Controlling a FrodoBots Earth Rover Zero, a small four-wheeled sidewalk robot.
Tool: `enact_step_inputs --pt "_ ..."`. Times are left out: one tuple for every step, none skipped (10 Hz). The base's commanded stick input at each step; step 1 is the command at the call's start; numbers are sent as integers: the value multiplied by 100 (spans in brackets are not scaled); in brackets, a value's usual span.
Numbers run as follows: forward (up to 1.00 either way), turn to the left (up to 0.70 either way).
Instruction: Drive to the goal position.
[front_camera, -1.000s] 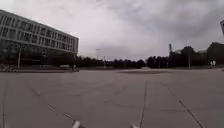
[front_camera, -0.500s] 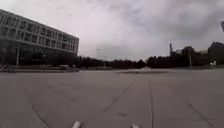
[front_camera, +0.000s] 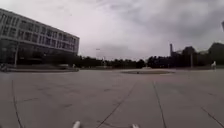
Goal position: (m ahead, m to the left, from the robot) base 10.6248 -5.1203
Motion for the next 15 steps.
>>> enact_step_inputs --pt "70 -31" --pt "70 -20" --pt "70 -4" --pt "70 0" --pt "70 0" --pt "70 0" --pt "70 0" --pt "70 0" --pt "70 0" --pt "70 0" --pt "70 0" --pt "70 0" --pt "70 0" --pt "70 0" --pt "70 0"
